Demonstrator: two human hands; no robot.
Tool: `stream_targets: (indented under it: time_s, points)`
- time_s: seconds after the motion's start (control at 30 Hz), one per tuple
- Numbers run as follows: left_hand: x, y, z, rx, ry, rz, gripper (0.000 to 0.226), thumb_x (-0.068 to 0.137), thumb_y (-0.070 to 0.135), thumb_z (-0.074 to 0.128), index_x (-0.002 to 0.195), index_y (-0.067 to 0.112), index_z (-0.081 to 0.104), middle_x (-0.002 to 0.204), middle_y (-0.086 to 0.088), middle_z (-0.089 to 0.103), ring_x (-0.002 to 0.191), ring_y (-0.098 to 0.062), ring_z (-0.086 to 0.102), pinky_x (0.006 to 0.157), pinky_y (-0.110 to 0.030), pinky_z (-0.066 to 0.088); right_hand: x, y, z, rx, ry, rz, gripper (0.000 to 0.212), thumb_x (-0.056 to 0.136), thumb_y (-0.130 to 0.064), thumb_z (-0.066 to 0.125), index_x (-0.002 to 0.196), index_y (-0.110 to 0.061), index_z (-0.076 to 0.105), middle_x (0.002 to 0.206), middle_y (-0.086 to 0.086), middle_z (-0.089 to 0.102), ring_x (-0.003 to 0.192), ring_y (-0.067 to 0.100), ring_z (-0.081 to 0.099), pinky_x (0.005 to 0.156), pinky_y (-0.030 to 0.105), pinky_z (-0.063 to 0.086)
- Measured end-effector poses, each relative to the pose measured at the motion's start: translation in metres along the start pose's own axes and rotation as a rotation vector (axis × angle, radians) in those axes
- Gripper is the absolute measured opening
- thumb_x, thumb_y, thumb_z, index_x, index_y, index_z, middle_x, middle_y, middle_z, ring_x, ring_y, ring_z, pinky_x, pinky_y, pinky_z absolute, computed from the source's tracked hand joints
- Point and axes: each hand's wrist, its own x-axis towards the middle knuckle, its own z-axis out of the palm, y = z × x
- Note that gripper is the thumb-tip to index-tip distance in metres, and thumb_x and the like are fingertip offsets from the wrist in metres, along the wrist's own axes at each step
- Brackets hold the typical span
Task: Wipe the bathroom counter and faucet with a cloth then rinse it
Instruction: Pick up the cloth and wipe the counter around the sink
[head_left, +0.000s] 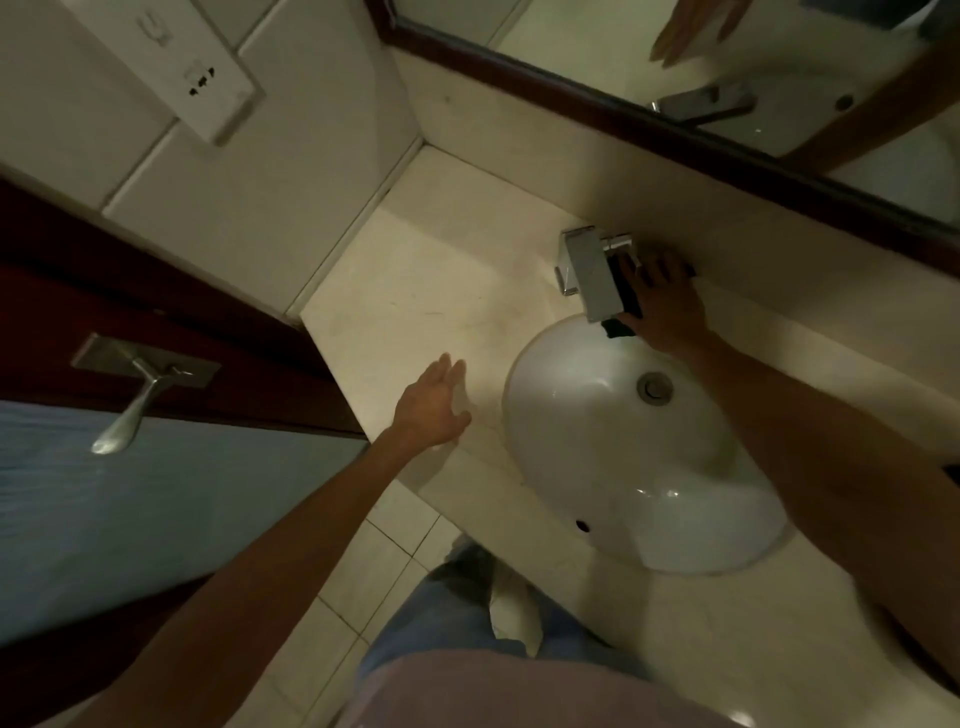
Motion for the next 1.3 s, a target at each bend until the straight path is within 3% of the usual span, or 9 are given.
stream_targets:
  time_s: [0.13,0.33,0.4,0.47,0.57,0.8,0.9,1.07,1.3]
  points:
    - [-0.003,-0.014,0.012,0.092,-0.025,0.043,0.103,0.082,0.045,0.066,0.158,0.022,0.001,0.166,-0.009,-0.005,0.153,-0.027,0.005,0.115,-0.043,0.034,-0.003,-0.008,0.010,0.107,0.015,0.177,0.056,0.104,-0.033,0.042,0.154,-0.007,0.038,0.154,0.020,0.044,0.142,0.039,0.040,0.112,0.051,0.040]
    - [0.001,-0.032,0.000,0.060,-0.071,0.105,0.089,0.088,0.037,0.059,0.158,0.028,0.005,0.167,-0.001,-0.001,0.153,-0.018,0.008,0.118,-0.040,0.030,-0.002,-0.052,0.020,0.309,0.121,0.478,0.043,0.089,-0.032,0.050,0.123,-0.010,0.063,0.118,0.019,0.067,0.108,0.040,0.063,0.085,0.041,0.053]
    - [0.002,-0.040,-0.004,0.031,-0.087,0.153,0.085,0.088,0.027,0.056,0.158,0.029,0.006,0.166,0.000,0.000,0.153,-0.016,0.009,0.118,-0.039,0.031,-0.019,-0.087,0.023,0.421,0.158,0.545,0.032,0.094,-0.013,0.058,0.123,-0.001,0.063,0.115,0.020,0.068,0.105,0.037,0.066,0.088,0.035,0.052]
    - [0.001,-0.045,-0.007,0.030,-0.090,0.181,0.085,0.086,0.022,0.052,0.158,0.030,0.007,0.166,0.001,0.001,0.153,-0.016,0.011,0.117,-0.039,0.032,-0.033,-0.124,0.024,0.456,0.119,0.347,0.033,0.101,-0.008,0.053,0.133,-0.003,0.059,0.126,0.011,0.065,0.114,0.022,0.065,0.100,0.022,0.043]
    - [0.003,-0.047,-0.010,0.027,-0.099,0.202,0.084,0.086,0.024,0.051,0.157,0.031,0.007,0.166,0.002,0.001,0.152,-0.014,0.011,0.117,-0.038,0.033,-0.031,-0.165,0.042,0.406,-0.045,0.050,0.047,0.103,-0.004,0.048,0.149,-0.006,0.046,0.153,0.017,0.046,0.139,0.032,0.045,0.117,0.039,0.036]
    - [0.007,-0.051,-0.013,0.041,-0.106,0.214,0.083,0.089,0.010,0.049,0.157,0.033,0.006,0.166,0.005,0.001,0.152,-0.011,0.011,0.118,-0.037,0.029,0.050,-0.164,0.053,0.398,-0.082,0.312,0.051,0.109,-0.024,0.036,0.158,-0.011,0.030,0.163,0.014,0.030,0.148,0.030,0.031,0.121,0.041,0.029]
    - [0.006,-0.056,-0.013,0.035,-0.108,0.237,0.082,0.092,0.003,0.047,0.157,0.031,0.007,0.166,0.005,0.001,0.152,-0.011,0.011,0.120,-0.031,0.025,0.041,-0.188,0.063,0.290,-0.054,0.211,0.062,0.102,-0.038,0.048,0.155,-0.008,0.036,0.159,0.019,0.036,0.145,0.040,0.032,0.119,0.050,0.031]
    - [0.005,-0.057,-0.014,0.158,-0.114,0.268,0.077,0.097,0.004,0.045,0.158,0.028,0.005,0.166,0.004,0.000,0.151,-0.013,0.017,0.115,-0.032,0.032,-0.043,-0.246,0.077,0.194,-0.117,-0.105,0.058,0.100,-0.031,0.054,0.151,-0.006,0.044,0.152,0.021,0.045,0.140,0.045,0.039,0.118,0.053,0.031]
    - [-0.009,-0.017,-0.007,0.304,0.010,0.272,0.078,0.093,0.012,0.056,0.157,0.013,0.012,0.166,-0.004,0.008,0.148,-0.023,0.028,0.116,-0.037,0.034,-0.179,-0.264,0.066,0.158,-0.201,-0.084,0.065,0.093,-0.021,0.065,0.153,-0.016,0.040,0.159,0.015,0.037,0.148,0.036,0.033,0.115,0.048,0.041]
